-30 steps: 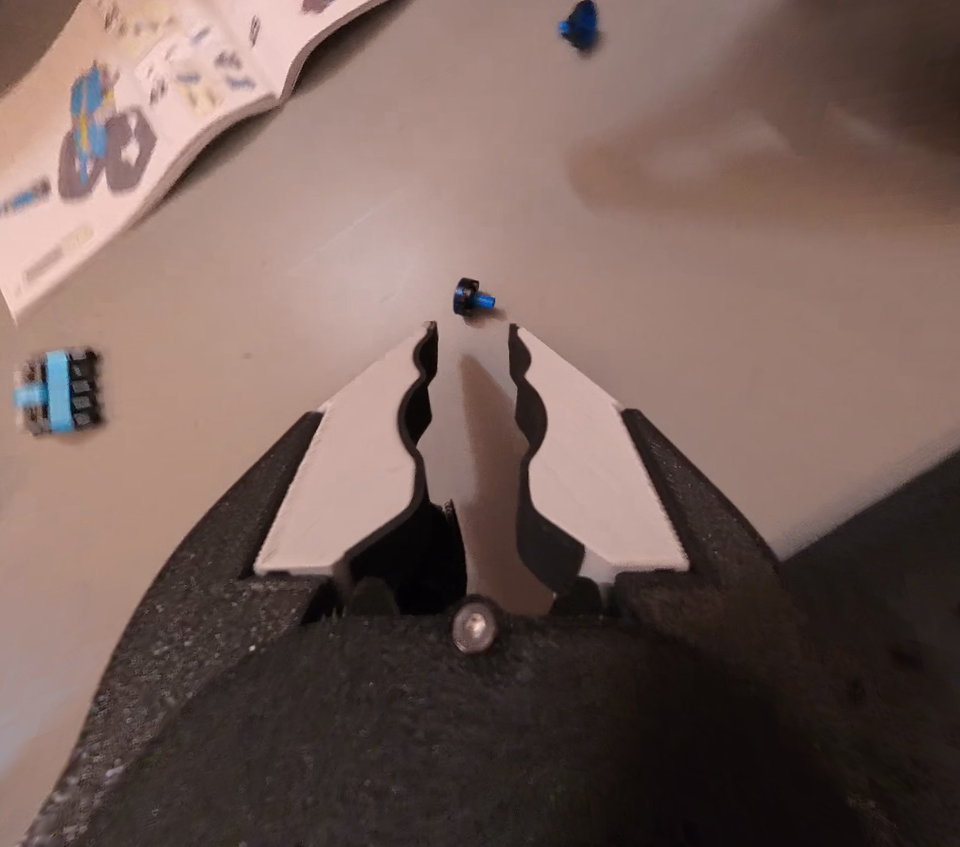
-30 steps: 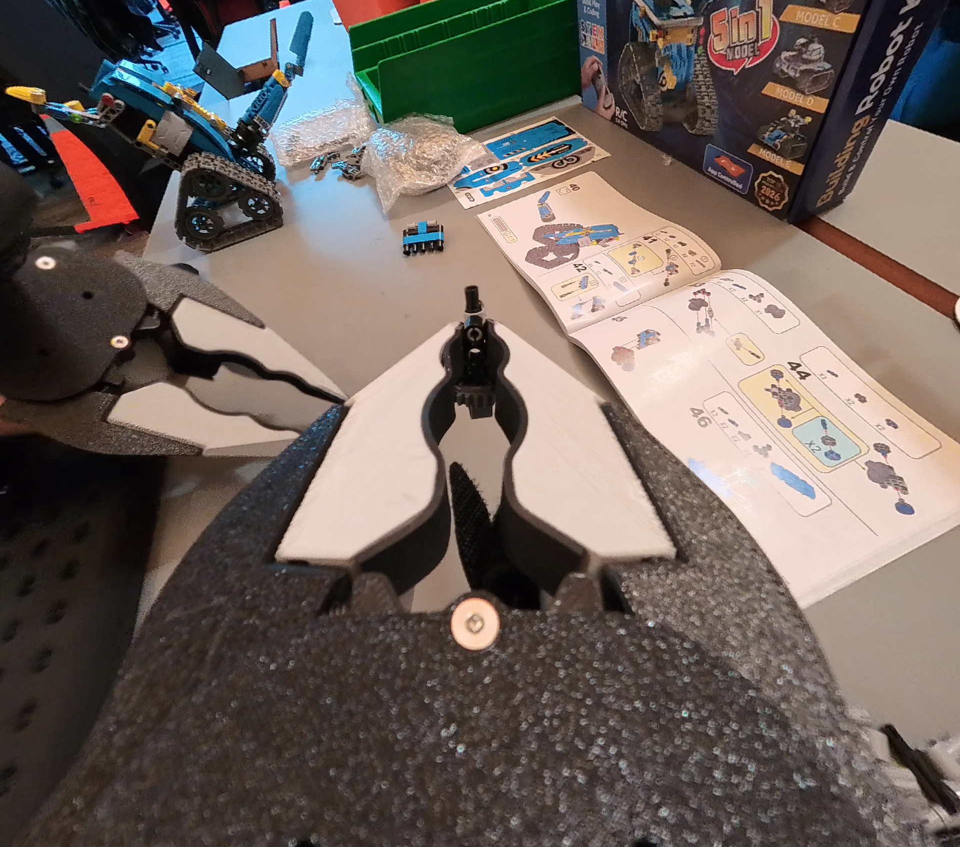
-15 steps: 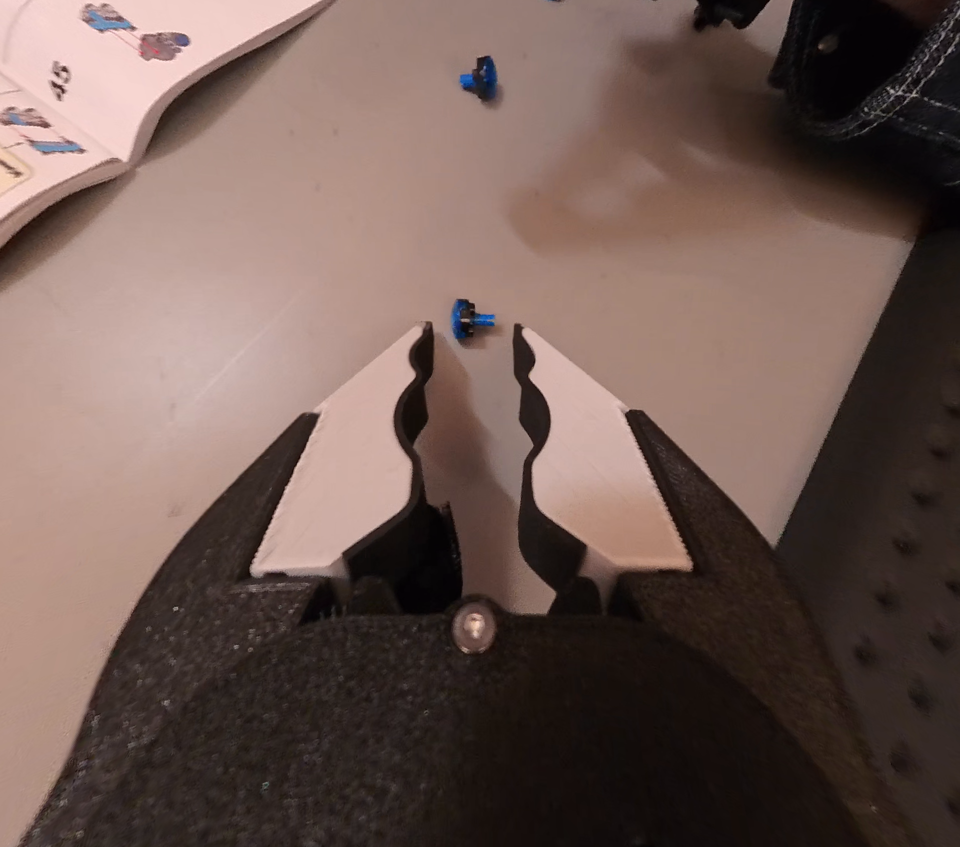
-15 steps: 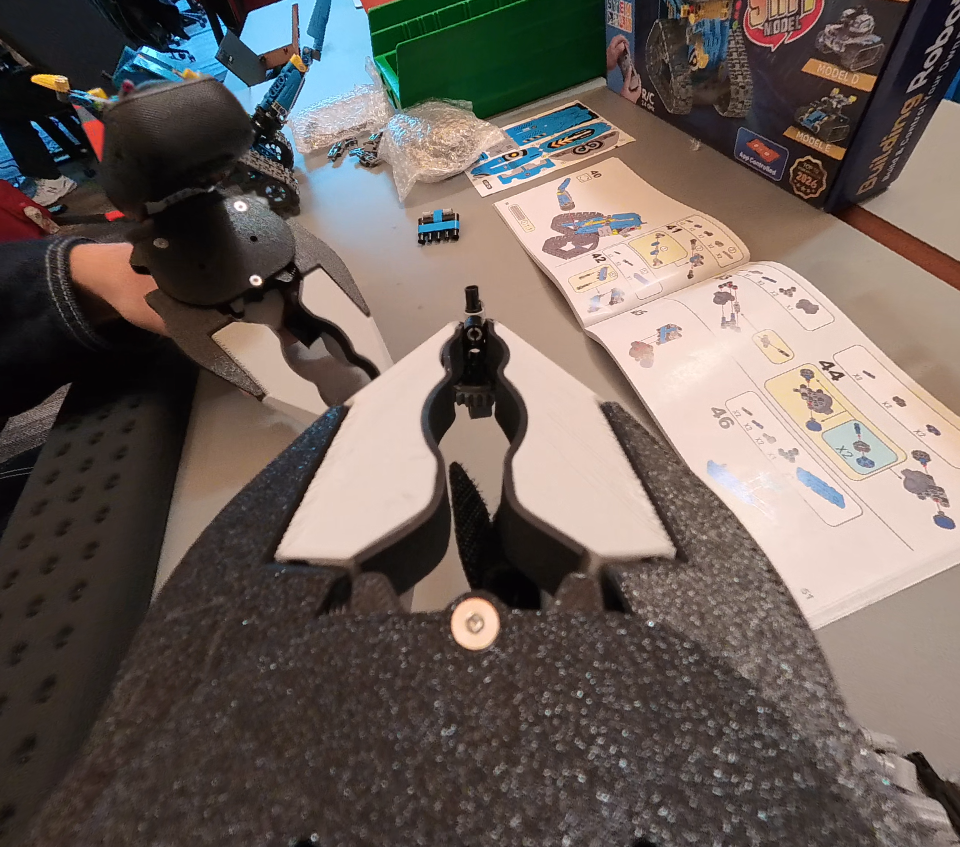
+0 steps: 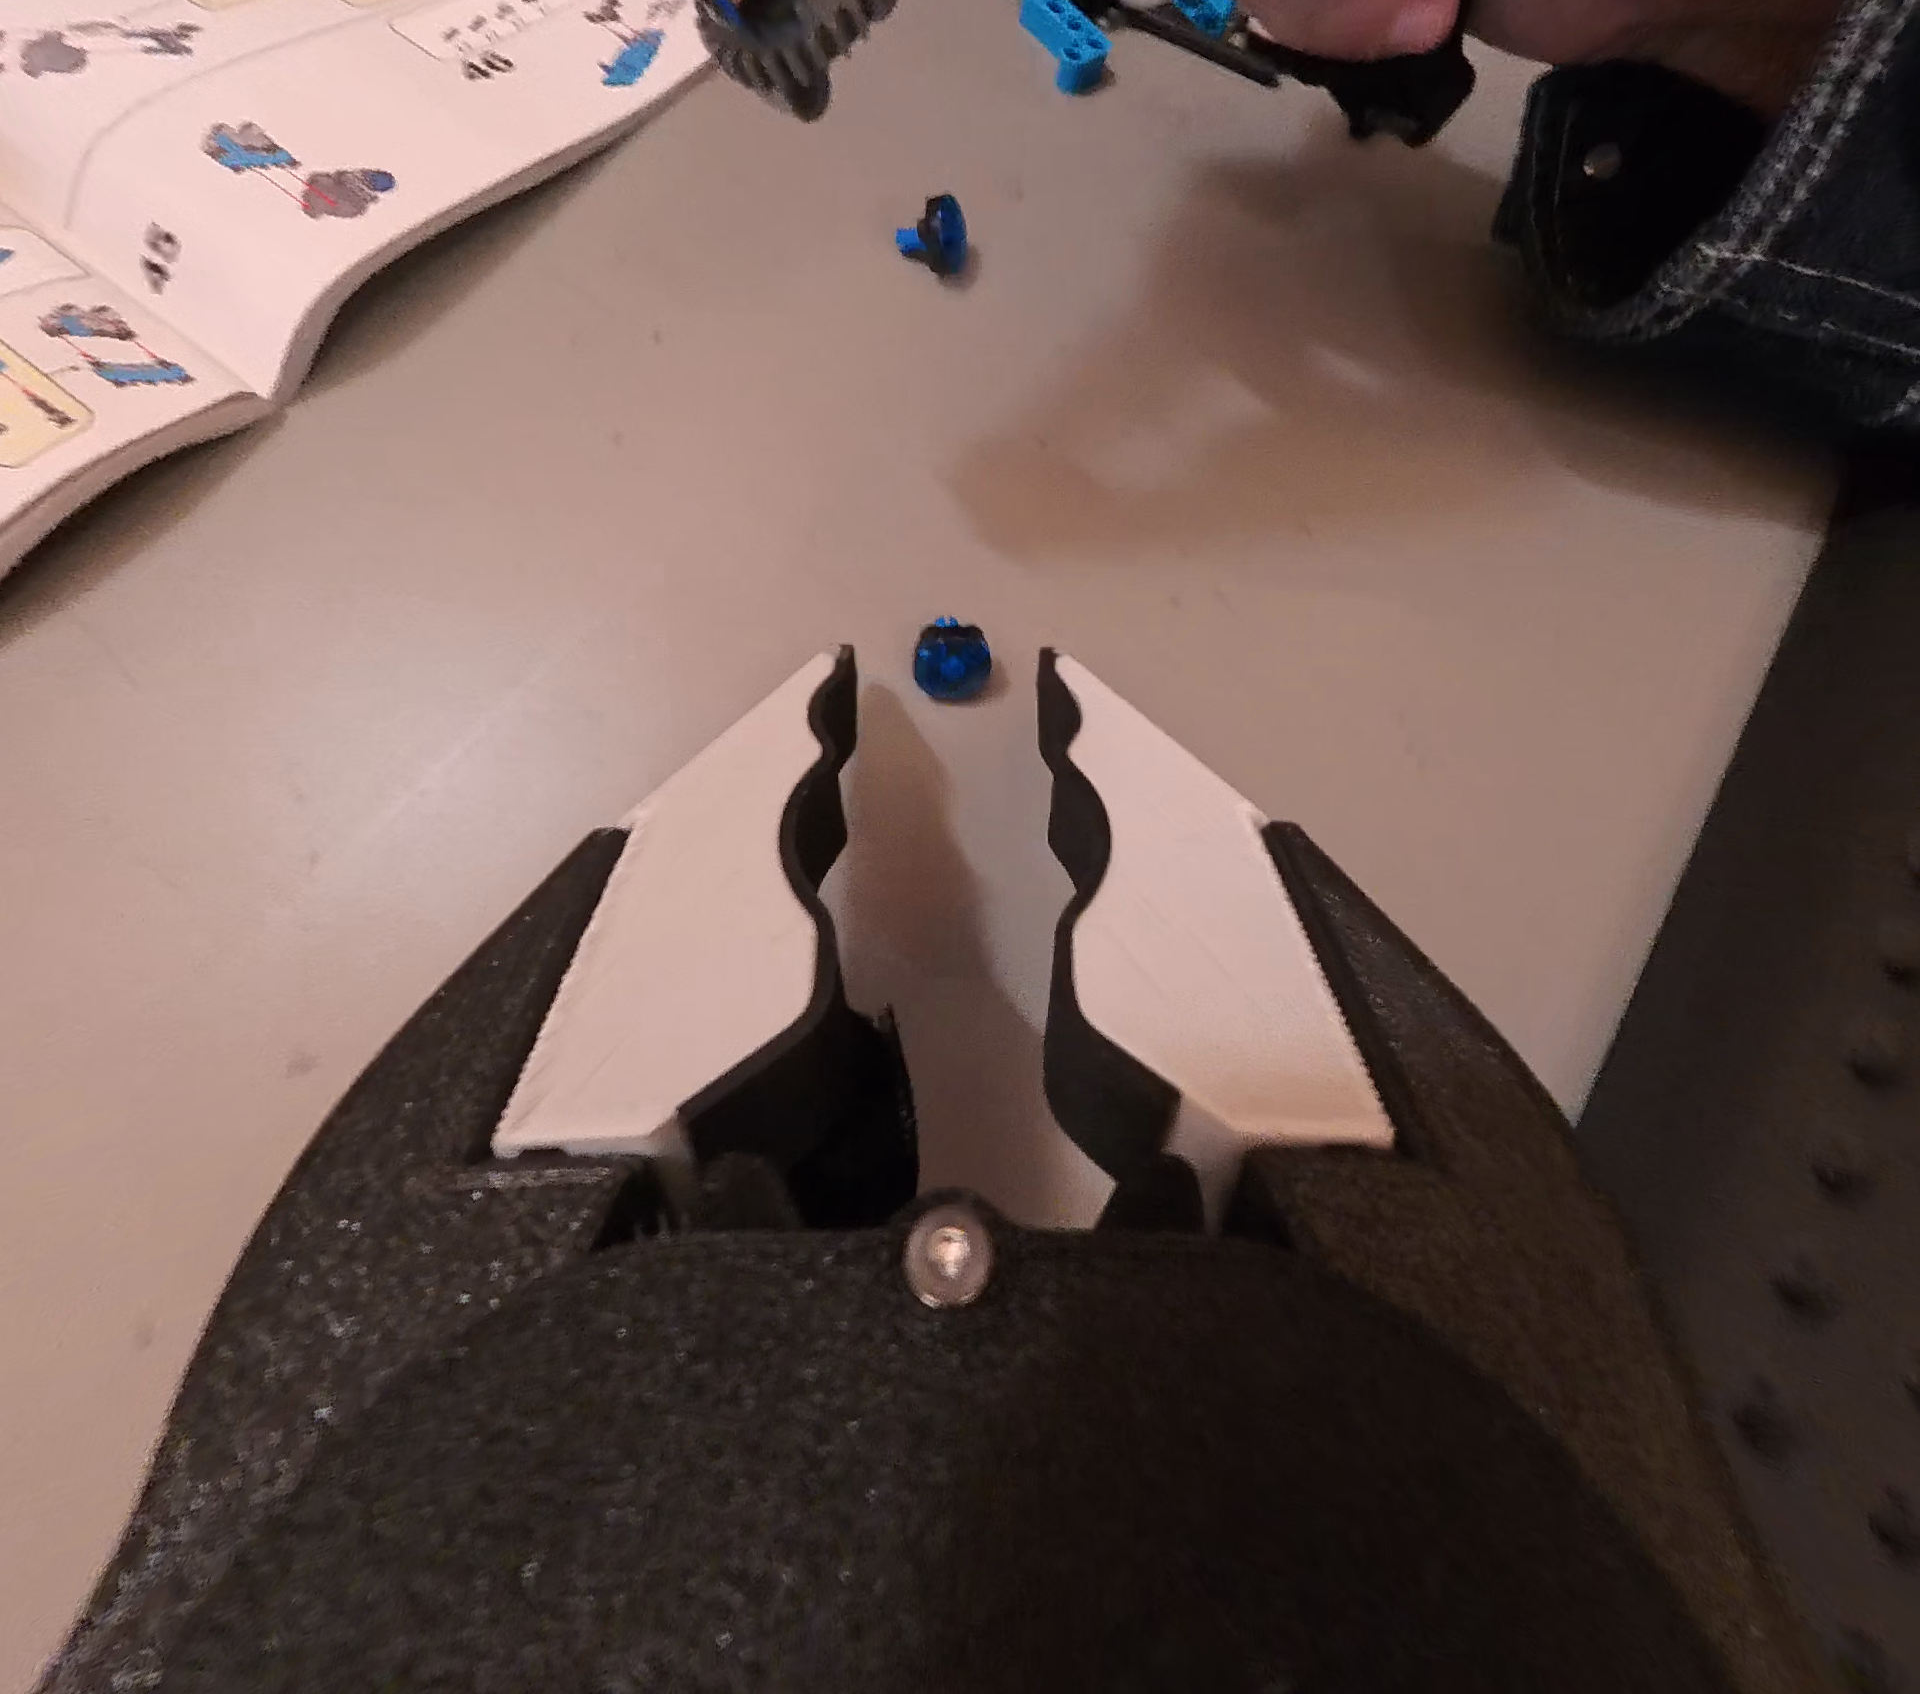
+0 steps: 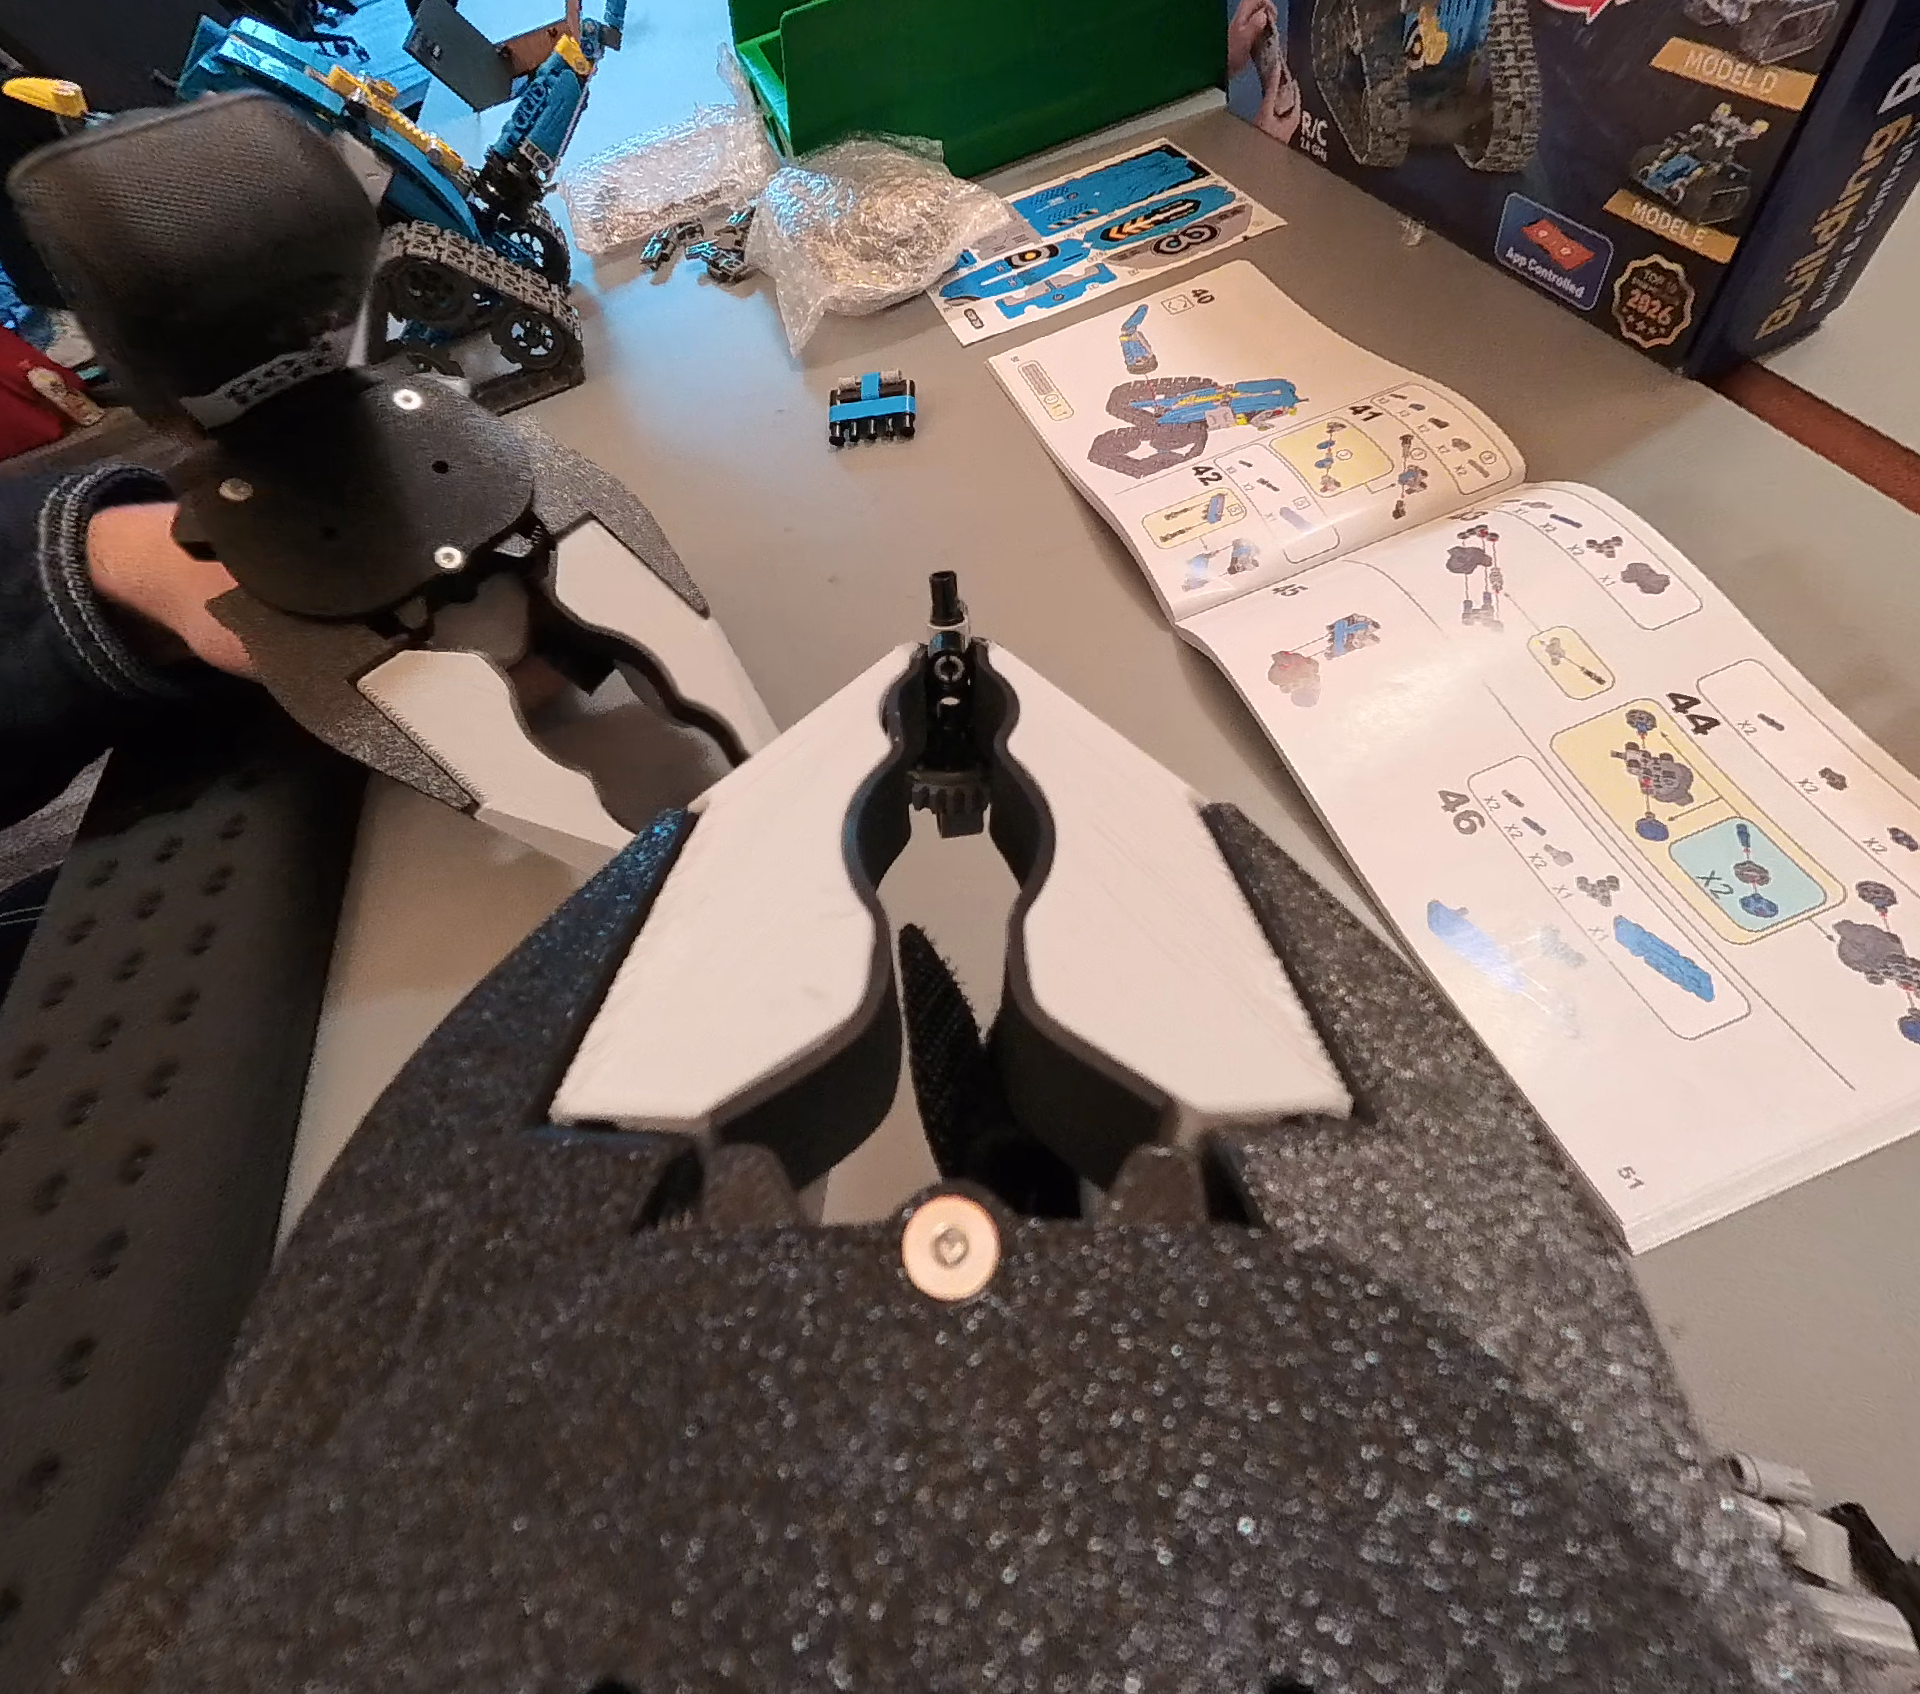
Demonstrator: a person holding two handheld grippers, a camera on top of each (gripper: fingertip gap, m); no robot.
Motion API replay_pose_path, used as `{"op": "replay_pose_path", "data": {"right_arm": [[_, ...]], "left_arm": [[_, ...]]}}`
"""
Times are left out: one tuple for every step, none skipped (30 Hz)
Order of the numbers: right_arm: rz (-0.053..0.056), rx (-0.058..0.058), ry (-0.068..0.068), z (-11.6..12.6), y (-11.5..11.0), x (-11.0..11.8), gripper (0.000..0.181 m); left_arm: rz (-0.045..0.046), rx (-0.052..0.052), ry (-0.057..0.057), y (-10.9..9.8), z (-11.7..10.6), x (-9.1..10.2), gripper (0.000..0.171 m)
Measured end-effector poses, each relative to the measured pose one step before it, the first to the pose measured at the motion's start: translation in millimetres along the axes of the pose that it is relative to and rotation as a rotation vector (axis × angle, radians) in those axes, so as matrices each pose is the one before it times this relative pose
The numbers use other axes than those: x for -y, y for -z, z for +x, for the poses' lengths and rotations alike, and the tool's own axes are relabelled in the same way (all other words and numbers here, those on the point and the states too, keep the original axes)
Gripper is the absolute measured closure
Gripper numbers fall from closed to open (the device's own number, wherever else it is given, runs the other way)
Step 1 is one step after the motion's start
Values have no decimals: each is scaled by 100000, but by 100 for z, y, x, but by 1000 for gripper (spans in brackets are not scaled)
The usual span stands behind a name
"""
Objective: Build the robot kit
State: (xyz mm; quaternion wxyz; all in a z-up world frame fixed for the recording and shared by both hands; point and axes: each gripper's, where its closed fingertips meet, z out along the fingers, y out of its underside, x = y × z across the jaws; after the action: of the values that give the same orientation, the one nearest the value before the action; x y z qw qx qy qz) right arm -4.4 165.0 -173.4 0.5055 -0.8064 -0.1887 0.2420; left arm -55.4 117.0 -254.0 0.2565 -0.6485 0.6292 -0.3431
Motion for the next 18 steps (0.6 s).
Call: {"op": "replay_pose_path", "data": {"right_arm": [[-57,20,34,-6,-22,2,174],[-120,147,49,-30,-23,-7,174],[-110,195,46,-57,-32,-17,174],[-130,190,80,-60,-41,-28,174],[-203,122,130,-50,-32,-52,174],[-245,179,49,-48,-34,-63,174],[-141,213,-14,-27,-14,-42,174],[52,200,-103,-17,4,-3,174],[272,402,-352,-27,9,38,174],[316,700,-430,-54,32,61,174],[203,1028,-154,-103,103,37,174],[257,2742,-243,-314,272,63,174],[1444,5630,-564,-758,542,288,175],[2911,8372,-696,-1183,797,577,175],[4193,7573,-1353,-1089,901,817,175],[4616,7126,-3158,-983,833,858,175],[3355,8268,-3581,-1104,640,546,175],[1608,5399,-2406,-642,340,121,175]], "left_arm": [[305,1774,-553,-123,-85,177,137],[-679,1010,-1163,-196,7,25,137],[-1457,1326,-1373,-233,-122,-134,138],[-1883,-457,-1320,-265,97,-247,139],[-2254,-309,-708,-267,15,-281,141],[-489,847,-532,-115,-165,-9,146],[-645,-265,-792,-69,-25,-51,150],[-86,-326,-1198,-38,-31,30,156],[26,-503,-1384,-63,19,73,156],[-182,-458,-1675,-76,68,82,156],[358,-1248,-2473,-53,235,193,156],[3926,-1196,-1212,123,230,748,156],[9294,-1731,529,565,230,1609,156],[12179,-1478,2671,958,19,2093,156],[11012,-996,3947,1085,-248,1971,156],[9922,-2704,3637,1035,-68,1743,156],[8402,-3864,3615,873,127,1406,156],[6479,-3623,3267,698,159,989,156]]}}
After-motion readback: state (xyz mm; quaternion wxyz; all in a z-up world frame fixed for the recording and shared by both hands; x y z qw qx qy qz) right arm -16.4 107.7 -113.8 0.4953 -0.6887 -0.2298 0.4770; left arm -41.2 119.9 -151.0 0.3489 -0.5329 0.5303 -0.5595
